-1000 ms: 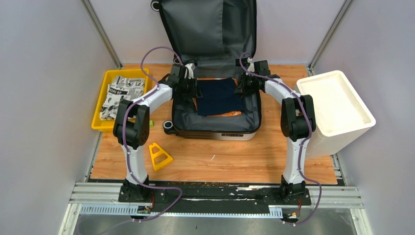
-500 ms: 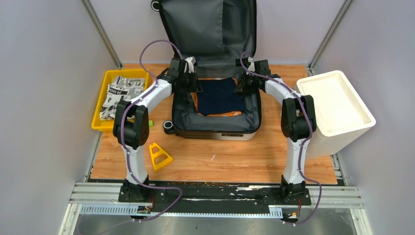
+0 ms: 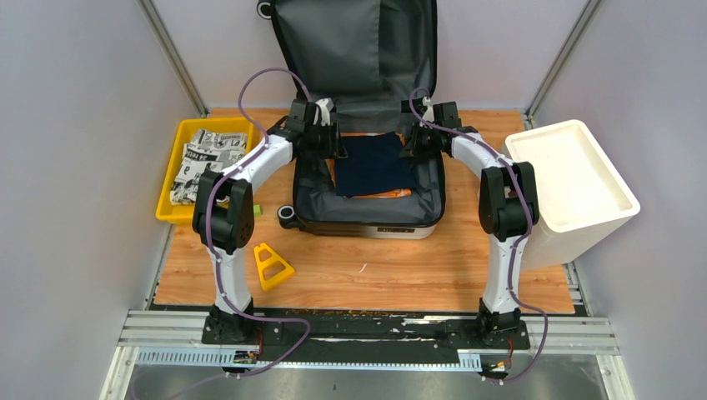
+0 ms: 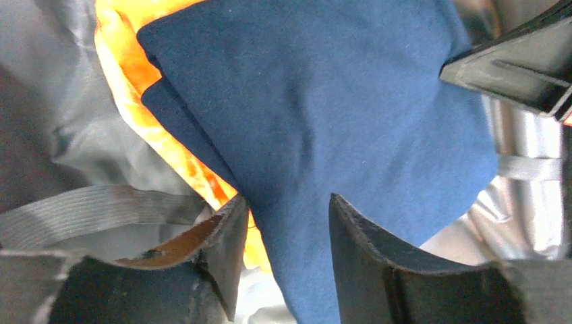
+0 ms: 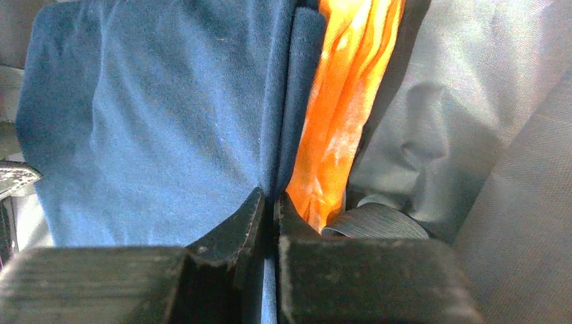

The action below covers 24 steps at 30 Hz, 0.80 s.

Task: Open, take out, and arrange the luggage

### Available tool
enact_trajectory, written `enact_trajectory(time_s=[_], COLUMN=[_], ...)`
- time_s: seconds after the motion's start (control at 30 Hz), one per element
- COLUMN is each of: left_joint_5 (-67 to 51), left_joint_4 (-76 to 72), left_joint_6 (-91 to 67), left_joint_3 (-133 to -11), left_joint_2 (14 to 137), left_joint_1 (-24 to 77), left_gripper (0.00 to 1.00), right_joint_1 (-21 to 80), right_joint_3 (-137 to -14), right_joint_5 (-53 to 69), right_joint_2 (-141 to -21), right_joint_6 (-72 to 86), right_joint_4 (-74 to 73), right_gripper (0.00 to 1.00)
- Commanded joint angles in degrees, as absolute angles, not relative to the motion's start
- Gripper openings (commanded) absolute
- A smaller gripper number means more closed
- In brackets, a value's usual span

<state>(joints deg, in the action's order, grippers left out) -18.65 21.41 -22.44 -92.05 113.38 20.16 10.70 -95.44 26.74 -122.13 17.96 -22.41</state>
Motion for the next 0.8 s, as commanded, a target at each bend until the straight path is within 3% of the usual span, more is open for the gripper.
enact_trajectory(time_s=[0.0,0.1,0.2,0.43,0.67,0.77], left_joint_5=[-17.33,-19.75,-21.05,-24.08,-26.59,-26.03], left_joint_4=[21.62,18.57,15.08,10.35,6.18,5.74], left_joint_6=[-19.83,-19.41,-20.12,-22.54,-24.47,-24.92], left_joint_3=[-92.03,-90.22,-88.05,-87.24,-86.55,-86.21], left_joint_2=[112.05,111.35,111.05,114.7,115.5,115.56], left_joint_1=[18.28,17.02,16.88,16.88,16.88,16.94], left_gripper=[0.6,0.72,0.76,0.75,0.65,0.67], right_joint_1=[10.34,10.36,10.21,10.07,10.01,9.94], right_joint_3=[-95.25,-94.86,-94.7,-94.93,-95.13,-95.2], right_joint_5=[26.07,25.68,25.15,25.29,25.16,25.32], right_joint_2=[-119.38,-119.46,-119.99,-120.59,-120.84,-121.09], right_joint_6=[17.56,17.16,17.01,17.17,16.78,16.95], right_joint_4=[-20.6,-20.49,-20.52,-20.53,-20.56,-20.54], right_gripper=[0.0,0.0,0.0,0.0,0.0,0.0])
